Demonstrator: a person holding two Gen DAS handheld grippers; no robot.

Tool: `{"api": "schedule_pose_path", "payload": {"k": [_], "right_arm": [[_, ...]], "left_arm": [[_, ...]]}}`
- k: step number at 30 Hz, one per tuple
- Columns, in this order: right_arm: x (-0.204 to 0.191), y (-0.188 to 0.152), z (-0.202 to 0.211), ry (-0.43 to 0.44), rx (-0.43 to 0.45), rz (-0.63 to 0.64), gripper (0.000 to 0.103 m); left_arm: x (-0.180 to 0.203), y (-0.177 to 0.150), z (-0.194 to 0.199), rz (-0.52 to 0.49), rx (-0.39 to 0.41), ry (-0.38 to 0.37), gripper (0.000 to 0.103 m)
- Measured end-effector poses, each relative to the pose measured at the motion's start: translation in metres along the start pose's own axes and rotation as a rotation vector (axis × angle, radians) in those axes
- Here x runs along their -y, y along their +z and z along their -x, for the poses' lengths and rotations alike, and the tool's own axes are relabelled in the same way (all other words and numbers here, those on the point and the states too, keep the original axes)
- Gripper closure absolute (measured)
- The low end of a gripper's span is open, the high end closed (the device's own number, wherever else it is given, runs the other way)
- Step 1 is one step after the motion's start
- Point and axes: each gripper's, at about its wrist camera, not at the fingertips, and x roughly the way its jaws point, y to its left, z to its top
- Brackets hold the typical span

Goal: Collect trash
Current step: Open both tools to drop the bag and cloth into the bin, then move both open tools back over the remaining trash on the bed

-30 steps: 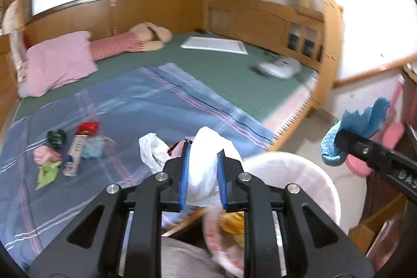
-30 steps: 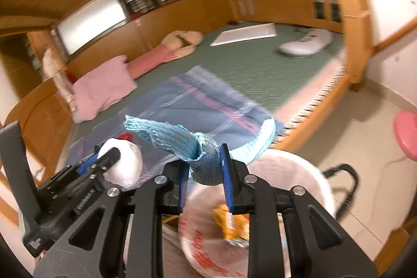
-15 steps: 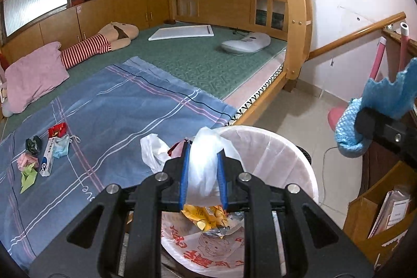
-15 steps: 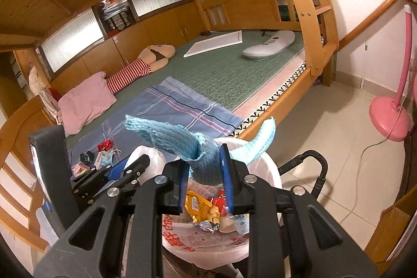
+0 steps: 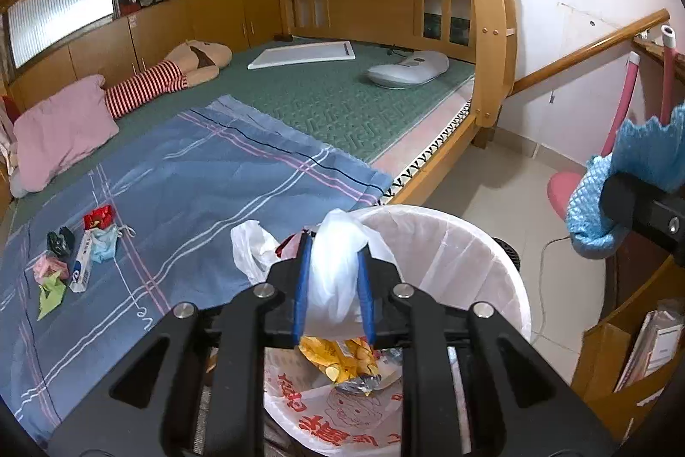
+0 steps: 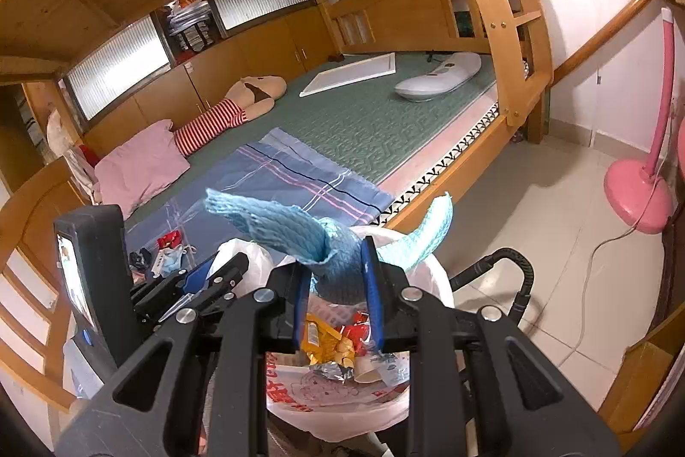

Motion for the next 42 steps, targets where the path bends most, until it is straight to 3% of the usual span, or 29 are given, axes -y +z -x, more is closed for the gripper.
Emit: {"api": "schedule_pose_path", "payload": {"k": [2, 4, 6, 8, 15, 18, 20, 25, 33, 36, 42], "right_arm": [[-0.001, 0.000, 0.000, -0.015, 0.004, 0.010, 0.079], [-0.001, -0.001, 0.001, -0.019, 0.004, 0.009, 0.079], [-0.001, -0.002, 0.000, -0.022, 0.003, 0.009, 0.079], [-0.001, -0.002, 0.000, -0.022, 0.002, 0.011, 0.079], [-0.005, -0.002, -0.007, -0.020, -0.014, 0.022, 0.079], [-0.005, -0.003, -0.027, -0.011, -0.065, 0.017, 0.078], [-0.007, -0.006, -0.046, 0.006, -0.126, 0.021, 0.073], [-0.014, -0.010, -0.066, -0.006, -0.164, 0.027, 0.041], [-0.030, -0.008, -0.073, -0.005, -0.173, 0.053, 0.040], [-0.047, -0.005, -0.088, 0.019, -0.197, 0.095, 0.032], [-0.113, -0.010, -0.153, 0.134, -0.314, 0.201, 0.031]], "left_arm": [[0.002, 0.000, 0.000, -0.011, 0.006, 0.013, 0.077], [0.002, 0.000, 0.001, -0.009, 0.011, 0.023, 0.063], [0.000, 0.000, 0.004, -0.007, 0.026, 0.030, 0.040], [0.000, 0.000, 0.007, -0.009, 0.041, 0.039, 0.032], [-0.010, 0.003, 0.014, 0.009, 0.054, 0.050, 0.030], [-0.023, 0.006, 0.020, 0.036, 0.069, 0.069, 0.028], [-0.034, 0.008, 0.022, 0.059, 0.073, 0.082, 0.028], [-0.054, 0.007, 0.023, 0.105, 0.074, 0.105, 0.028], [-0.081, 0.006, 0.029, 0.148, 0.080, 0.112, 0.028], [-0.110, -0.002, 0.047, 0.175, 0.109, 0.123, 0.015], [-0.198, -0.033, 0.080, 0.284, 0.117, 0.234, 0.015]]}}
